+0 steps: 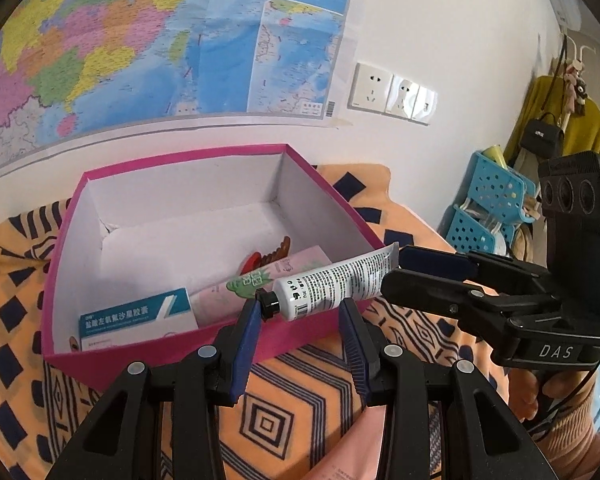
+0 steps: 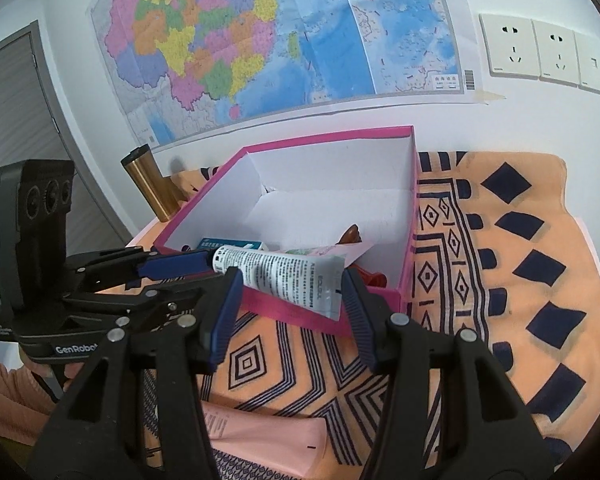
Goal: Organize rigid objects
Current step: 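Lower the white tube into the magenta box and open the left gripper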
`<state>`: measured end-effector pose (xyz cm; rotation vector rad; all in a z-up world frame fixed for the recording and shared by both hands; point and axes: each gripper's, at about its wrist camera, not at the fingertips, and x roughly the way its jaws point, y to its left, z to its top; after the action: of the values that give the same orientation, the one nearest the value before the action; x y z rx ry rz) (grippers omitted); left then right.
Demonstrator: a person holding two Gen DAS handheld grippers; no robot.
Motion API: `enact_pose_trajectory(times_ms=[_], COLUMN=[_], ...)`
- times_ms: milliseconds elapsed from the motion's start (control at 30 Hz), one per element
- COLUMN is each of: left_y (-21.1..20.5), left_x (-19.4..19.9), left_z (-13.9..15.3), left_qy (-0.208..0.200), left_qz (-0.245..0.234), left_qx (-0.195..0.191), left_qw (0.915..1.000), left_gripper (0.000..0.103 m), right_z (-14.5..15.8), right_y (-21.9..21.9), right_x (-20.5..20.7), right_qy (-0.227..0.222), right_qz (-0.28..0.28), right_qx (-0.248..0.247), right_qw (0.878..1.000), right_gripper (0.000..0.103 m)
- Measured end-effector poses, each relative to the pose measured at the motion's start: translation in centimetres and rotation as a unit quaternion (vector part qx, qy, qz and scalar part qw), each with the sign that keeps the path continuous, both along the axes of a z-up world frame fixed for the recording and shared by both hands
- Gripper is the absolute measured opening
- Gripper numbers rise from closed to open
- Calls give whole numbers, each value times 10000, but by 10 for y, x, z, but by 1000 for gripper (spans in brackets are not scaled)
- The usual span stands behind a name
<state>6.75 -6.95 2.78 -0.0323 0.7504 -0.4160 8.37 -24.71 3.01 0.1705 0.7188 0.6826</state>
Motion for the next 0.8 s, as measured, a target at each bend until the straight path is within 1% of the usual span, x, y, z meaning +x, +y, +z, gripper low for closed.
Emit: enact_pose_trajectory(times_ms=[433,800], left_y=[1,0], left_x=[17,29], left_z=[-2,-6], left_qy=[34,87], left_qz=[77,134], left_qx=[-45,-9], left_qw=[10000,9999], left_gripper=[40,40], right_z=[-2,-6], right_y=[1,2], right_x=[17,31], right_qy=[24,70], right_qz=[-29,-54], right_qx=[-10,-30], right_qw=[10000,10000], right_gripper=[54,54])
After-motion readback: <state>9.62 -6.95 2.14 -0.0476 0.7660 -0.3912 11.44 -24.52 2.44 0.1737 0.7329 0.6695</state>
